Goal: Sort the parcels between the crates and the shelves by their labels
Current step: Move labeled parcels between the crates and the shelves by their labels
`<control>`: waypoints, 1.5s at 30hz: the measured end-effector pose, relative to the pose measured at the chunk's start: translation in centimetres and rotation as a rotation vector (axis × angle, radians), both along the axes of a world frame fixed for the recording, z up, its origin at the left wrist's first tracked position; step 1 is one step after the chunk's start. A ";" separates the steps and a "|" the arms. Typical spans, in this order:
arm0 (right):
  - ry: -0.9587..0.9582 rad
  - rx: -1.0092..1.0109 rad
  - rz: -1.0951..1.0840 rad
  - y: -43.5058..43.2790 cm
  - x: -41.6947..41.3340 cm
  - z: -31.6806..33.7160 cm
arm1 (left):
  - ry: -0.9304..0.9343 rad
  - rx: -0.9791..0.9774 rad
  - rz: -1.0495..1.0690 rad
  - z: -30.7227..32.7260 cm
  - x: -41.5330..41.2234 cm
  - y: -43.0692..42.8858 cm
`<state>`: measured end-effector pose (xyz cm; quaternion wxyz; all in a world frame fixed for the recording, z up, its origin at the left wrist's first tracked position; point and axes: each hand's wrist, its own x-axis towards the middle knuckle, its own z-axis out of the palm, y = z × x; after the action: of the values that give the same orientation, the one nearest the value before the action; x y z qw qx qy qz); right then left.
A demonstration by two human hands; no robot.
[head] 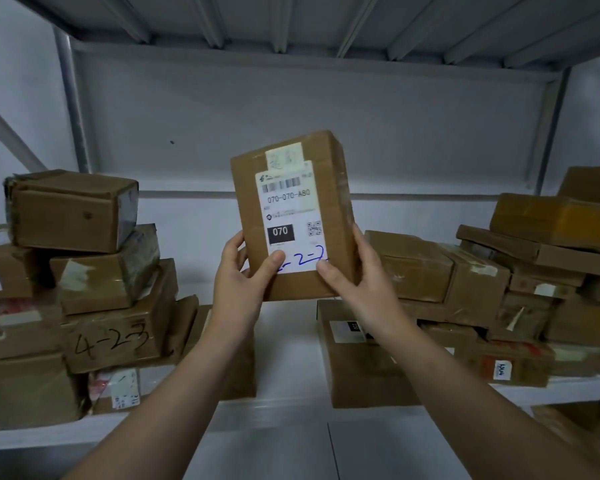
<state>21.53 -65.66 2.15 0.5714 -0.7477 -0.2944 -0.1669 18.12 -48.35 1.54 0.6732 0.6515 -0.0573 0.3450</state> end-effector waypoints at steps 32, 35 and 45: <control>0.160 0.478 -0.352 -7.8 -9.8 -9.4 | -0.008 0.169 -0.182 -7.6 -6.3 -10.6; 0.142 0.510 -0.458 -11.6 -12.1 -10.9 | -0.019 0.190 -0.258 -9.1 -7.4 -14.6; 0.292 0.543 -0.717 -29.5 -22.6 -18.8 | 0.155 0.347 -0.537 -15.9 -12.1 -32.9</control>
<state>-1.05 -95.21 -16.60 0.6880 -0.6414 0.1200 -0.3177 6.06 -81.29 -14.34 0.6212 0.7426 -0.2335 0.0896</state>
